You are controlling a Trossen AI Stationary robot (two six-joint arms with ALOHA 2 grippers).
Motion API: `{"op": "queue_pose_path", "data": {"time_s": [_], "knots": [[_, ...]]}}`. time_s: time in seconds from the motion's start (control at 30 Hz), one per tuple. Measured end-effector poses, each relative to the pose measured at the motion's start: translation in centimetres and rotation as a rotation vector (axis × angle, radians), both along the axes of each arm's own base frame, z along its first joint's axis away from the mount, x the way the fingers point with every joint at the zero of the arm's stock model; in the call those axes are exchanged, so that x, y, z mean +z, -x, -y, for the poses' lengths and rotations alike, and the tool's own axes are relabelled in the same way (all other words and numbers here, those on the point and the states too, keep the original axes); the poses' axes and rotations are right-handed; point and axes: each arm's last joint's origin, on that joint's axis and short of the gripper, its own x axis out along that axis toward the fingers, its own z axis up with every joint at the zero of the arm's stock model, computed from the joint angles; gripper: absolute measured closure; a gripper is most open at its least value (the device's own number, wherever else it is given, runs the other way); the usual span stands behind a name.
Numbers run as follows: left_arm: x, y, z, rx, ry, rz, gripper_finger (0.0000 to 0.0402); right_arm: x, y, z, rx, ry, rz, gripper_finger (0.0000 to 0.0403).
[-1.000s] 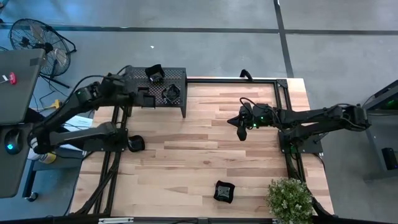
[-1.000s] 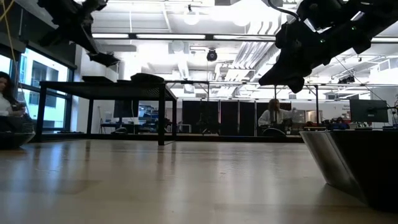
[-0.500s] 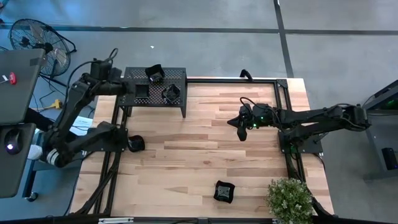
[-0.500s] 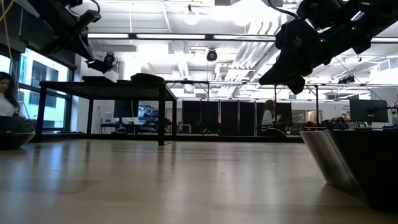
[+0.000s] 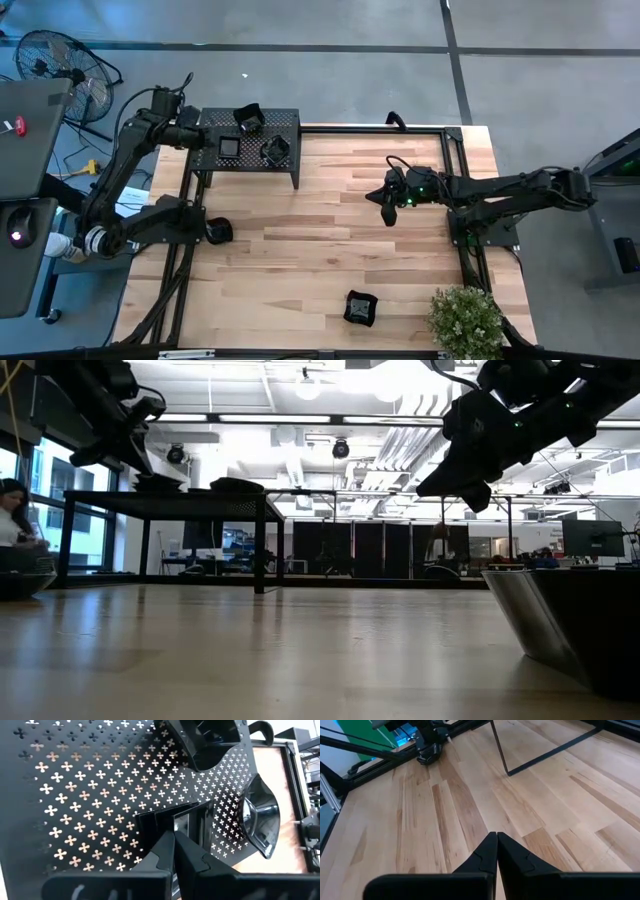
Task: Pick & Place Mini shaped plates
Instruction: Stack the black square plate on the other black square plate on the shelf, then stack the black leaf shaped plate on the other black leaf shaped plate on the shelf
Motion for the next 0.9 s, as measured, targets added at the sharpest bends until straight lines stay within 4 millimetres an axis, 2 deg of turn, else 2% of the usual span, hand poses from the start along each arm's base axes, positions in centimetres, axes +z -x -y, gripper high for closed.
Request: {"op": "queue_pose_path", "data": {"time_s": [0.13,0.3,0.4,0.5,0.6,0.7,0.83,0.9], "knots": [[0.0,0.0,0.0,0.000,-0.002,-0.001,0.0382,0.0,0.0,0.0,-0.001,0.000,0.000,0.0397],[0.1,0.0,0.1,-0.002,-0.001,0.000,0.0329,0.0,0.0,0.0,-0.001,0.001,0.000,0.0396],[1.0,0.1,0.2,-0.024,-0.036,-0.009,0.0303,0.0,0.0,0.0,-0.001,0.001,0.000,0.0396],[2.4,0.2,0.6,-0.033,-0.063,-0.021,0.0294,0.0,0.0,0.0,-0.001,0.001,0.000,0.0396],[4.2,0.3,1.5,-0.042,-0.070,-0.036,0.0300,0.0,0.0,0.0,-0.001,0.001,0.000,0.0396],[5.3,-0.1,3.1,-0.114,-0.074,-0.065,0.0329,0.0,0.0,0.0,-0.001,0.001,0.000,0.0396],[5.6,-1.3,5.8,-0.202,-0.067,-0.036,0.0388,0.0,0.0,0.0,0.003,0.010,-0.002,0.0396],[5.1,-1.7,7.1,-0.193,-0.040,-0.039,0.0394,0.0,0.0,0.0,0.009,0.022,-0.004,0.0396]]}}
